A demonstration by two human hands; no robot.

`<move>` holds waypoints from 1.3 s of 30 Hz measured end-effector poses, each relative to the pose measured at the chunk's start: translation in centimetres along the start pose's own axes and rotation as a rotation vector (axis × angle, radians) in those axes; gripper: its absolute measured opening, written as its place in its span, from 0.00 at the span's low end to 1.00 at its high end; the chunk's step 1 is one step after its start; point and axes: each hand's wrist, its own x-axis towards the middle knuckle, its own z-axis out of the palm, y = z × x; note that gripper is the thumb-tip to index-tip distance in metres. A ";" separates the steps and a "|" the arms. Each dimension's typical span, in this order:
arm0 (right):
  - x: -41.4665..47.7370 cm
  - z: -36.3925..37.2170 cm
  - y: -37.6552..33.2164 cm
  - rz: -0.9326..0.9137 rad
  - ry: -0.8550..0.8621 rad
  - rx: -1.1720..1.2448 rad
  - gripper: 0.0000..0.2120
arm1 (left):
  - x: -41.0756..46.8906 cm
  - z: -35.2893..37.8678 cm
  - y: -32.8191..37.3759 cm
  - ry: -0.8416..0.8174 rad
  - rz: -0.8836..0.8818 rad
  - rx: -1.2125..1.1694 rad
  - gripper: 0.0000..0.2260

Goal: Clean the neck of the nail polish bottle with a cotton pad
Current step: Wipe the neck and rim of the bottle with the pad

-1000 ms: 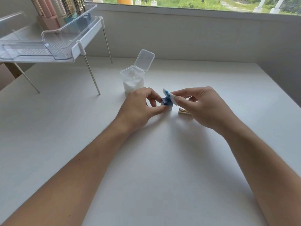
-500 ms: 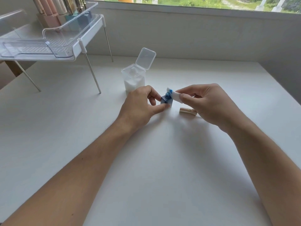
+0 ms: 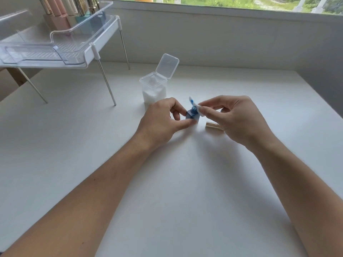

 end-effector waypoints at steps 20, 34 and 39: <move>-0.1 -0.3 -0.5 0.071 -0.009 0.000 0.06 | -0.3 0.5 0.2 0.043 -0.007 0.036 0.20; 0.2 0.6 0.4 0.064 0.072 -0.050 0.06 | 0.6 -0.6 -0.6 -0.195 0.062 0.062 0.14; 0.1 0.5 0.2 0.030 0.047 -0.056 0.04 | 0.9 -0.4 -0.7 -0.159 0.026 0.091 0.18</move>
